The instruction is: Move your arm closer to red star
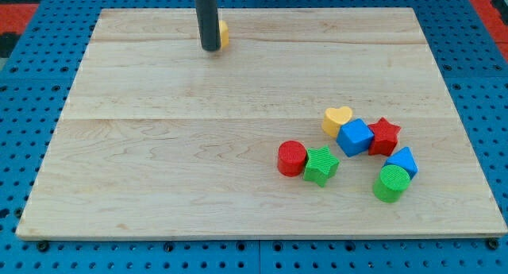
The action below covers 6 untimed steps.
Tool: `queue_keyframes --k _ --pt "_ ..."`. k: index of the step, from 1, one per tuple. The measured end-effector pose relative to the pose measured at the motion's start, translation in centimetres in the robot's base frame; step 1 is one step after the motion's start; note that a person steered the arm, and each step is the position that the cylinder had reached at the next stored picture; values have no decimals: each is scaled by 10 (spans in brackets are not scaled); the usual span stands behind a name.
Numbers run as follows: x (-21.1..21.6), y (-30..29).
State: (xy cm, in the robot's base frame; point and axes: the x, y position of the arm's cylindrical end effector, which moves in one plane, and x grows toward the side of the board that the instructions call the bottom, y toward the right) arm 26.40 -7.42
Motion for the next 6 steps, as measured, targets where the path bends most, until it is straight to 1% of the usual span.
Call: queue_keyframes --k 1,2,3,4,5,6 --pt "19 -1" --pt "39 53" --pt "65 145" --pt "77 169" --pt "95 222" --pt "132 277"
